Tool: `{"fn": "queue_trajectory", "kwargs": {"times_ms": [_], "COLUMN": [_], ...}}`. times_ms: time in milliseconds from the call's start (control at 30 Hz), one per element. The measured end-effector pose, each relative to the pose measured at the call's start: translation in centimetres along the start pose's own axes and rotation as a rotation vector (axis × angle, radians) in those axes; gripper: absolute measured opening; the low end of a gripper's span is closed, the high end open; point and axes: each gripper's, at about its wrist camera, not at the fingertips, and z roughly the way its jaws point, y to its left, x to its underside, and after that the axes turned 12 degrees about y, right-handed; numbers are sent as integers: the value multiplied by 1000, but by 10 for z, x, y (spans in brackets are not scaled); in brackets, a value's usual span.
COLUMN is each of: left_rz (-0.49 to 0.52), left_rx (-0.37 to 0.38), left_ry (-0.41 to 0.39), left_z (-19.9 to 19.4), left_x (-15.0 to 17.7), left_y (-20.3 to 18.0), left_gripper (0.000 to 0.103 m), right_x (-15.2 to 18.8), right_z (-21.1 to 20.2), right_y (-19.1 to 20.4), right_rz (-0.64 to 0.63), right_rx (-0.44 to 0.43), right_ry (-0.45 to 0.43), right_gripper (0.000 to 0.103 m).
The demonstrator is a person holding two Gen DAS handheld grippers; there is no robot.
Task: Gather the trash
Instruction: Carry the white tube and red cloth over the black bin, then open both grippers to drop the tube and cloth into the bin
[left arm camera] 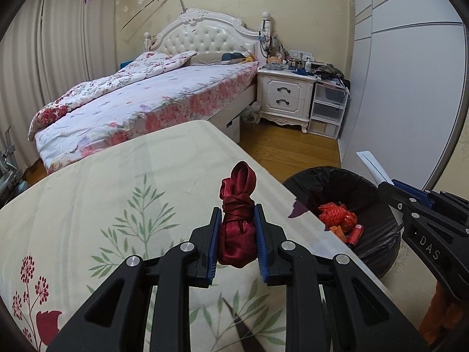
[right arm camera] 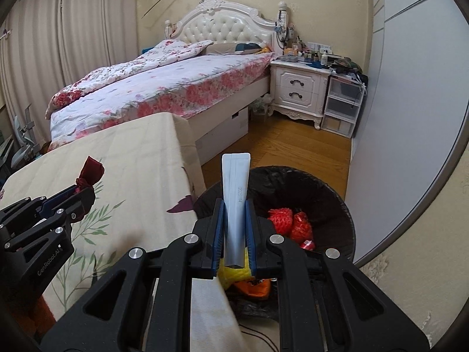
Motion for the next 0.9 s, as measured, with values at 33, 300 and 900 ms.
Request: {"fn": "queue_trajectory", "kwargs": {"times_ms": [33,300,900], "left_rz": [8,64,135], "left_rx": [5,46,76], "left_ry": [-2,-9,32], "left_z": [2,23,67], "left_x": [-3,-23,-55], "left_y": [-5,-36,-73], "left_gripper": [23,23,23], "right_x": [-1,-6,-22], "right_z": [1,15,46], "right_y": [-3,-30,-63], "right_rz": [5,68,173], "right_rx": [18,82,73], "right_ry": [-4,-14,14], "right_gripper": [14,14,15]}}
